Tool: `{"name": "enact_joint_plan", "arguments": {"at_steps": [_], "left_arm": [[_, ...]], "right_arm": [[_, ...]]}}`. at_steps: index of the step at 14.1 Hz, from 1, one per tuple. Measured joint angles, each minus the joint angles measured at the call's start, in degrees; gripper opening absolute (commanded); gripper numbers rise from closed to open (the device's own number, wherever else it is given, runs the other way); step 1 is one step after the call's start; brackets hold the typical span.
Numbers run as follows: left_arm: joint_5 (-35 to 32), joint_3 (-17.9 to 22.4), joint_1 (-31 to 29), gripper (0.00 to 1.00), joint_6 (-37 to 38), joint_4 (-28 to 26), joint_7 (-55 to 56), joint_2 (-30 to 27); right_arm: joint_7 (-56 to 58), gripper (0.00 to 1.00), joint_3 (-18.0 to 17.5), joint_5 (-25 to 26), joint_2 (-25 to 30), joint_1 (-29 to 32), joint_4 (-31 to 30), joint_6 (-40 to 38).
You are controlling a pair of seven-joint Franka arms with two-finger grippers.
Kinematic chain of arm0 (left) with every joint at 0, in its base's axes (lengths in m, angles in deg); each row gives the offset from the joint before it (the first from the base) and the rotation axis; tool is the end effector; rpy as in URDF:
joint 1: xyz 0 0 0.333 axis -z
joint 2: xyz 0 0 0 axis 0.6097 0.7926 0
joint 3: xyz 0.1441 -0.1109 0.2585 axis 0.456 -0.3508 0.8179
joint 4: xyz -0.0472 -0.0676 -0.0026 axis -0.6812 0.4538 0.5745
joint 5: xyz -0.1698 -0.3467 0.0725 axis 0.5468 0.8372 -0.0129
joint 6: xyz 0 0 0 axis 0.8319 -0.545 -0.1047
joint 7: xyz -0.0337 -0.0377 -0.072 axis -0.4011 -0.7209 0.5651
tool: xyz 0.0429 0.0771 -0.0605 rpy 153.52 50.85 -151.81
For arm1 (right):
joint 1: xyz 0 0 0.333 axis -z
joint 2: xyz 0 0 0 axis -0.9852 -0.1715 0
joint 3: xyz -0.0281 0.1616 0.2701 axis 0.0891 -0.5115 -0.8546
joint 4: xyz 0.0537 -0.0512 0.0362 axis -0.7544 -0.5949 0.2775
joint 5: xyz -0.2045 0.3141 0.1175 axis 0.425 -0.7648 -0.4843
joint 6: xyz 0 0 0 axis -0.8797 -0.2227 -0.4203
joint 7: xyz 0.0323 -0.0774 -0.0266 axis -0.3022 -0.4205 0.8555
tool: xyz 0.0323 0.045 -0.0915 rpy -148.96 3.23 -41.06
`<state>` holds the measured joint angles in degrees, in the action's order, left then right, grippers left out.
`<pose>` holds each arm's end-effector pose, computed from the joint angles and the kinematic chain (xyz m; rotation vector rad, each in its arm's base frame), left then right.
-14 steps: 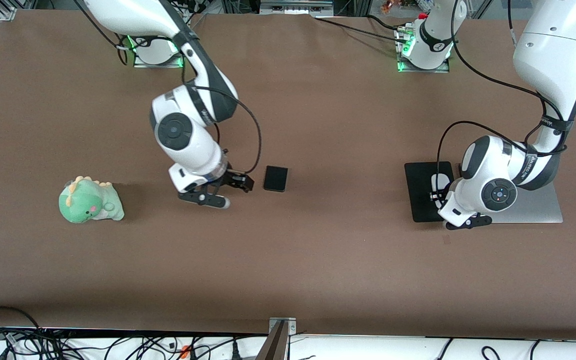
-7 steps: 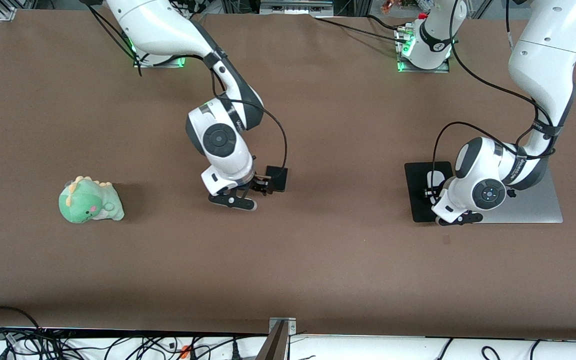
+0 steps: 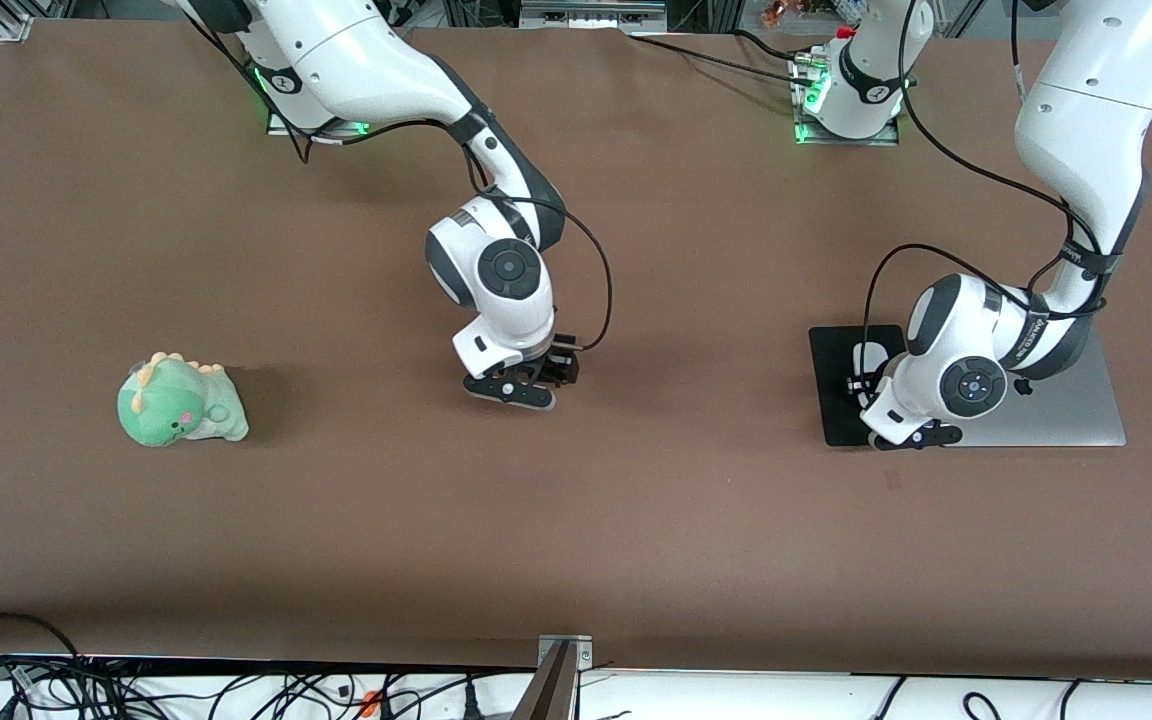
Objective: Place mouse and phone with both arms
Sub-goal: 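Release the mouse with the left gripper while the right gripper grasps the phone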
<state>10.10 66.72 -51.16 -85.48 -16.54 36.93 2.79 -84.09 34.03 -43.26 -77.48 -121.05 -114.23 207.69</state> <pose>0.6114 -0.0449 0.1718 -2.9803 -0.1955 0.4578 0.5654 0.4646 0.2188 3.1025 -0.3353 0.1338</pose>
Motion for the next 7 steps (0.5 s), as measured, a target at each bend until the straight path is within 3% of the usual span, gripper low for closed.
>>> {"name": "enact_joint_plan", "arguments": {"at_steps": [4, 7], "left_arm": [[0.0, -0.1, 0.0, 1.0, -0.2, 2.1, 0.0, -0.9], [0.0, -0.3, 0.0, 1.0, 6.0, 8.2, 0.0, -3.9]], "right_arm": [[-3.4, 1.0, 0.0, 2.4, -3.8, -1.6, 2.7, 0.9], [-4.2, 1.0, 0.1, 2.9, -5.2, -2.4, 3.7, 0.9]]}}
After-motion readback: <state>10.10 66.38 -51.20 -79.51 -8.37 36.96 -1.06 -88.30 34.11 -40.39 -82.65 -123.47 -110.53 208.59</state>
